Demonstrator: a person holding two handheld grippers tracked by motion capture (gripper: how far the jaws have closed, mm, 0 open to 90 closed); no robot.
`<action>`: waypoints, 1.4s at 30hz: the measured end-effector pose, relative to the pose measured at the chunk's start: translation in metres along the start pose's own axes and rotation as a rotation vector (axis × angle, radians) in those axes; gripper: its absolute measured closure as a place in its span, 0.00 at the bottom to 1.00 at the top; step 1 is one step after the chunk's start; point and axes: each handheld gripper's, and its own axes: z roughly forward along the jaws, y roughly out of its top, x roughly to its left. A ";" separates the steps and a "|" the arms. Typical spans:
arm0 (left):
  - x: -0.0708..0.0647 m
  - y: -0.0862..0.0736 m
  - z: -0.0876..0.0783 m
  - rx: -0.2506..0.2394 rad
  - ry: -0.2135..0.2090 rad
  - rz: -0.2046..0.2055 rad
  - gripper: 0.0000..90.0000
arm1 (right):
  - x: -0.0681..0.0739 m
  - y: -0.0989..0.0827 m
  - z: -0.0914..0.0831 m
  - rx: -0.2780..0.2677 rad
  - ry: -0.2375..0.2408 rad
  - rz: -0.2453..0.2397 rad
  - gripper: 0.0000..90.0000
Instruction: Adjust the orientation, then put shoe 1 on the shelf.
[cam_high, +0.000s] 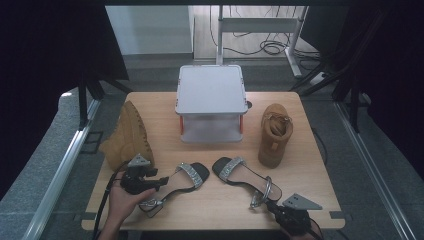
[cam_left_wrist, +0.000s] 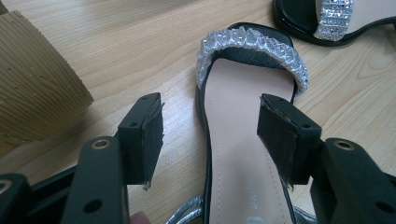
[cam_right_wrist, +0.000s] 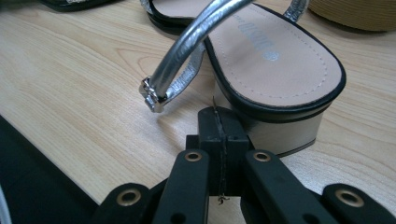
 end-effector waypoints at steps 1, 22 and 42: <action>0.000 0.000 0.000 0.001 0.000 0.002 0.45 | 0.000 0.000 -0.002 -0.010 0.012 0.005 0.99; 0.000 0.001 -0.004 -0.009 0.009 0.002 0.45 | 0.010 0.043 -0.023 -0.138 0.035 -0.039 0.83; -0.014 0.013 -0.010 -0.017 0.034 0.049 0.44 | 0.006 0.074 -0.005 -0.026 0.080 -0.116 0.44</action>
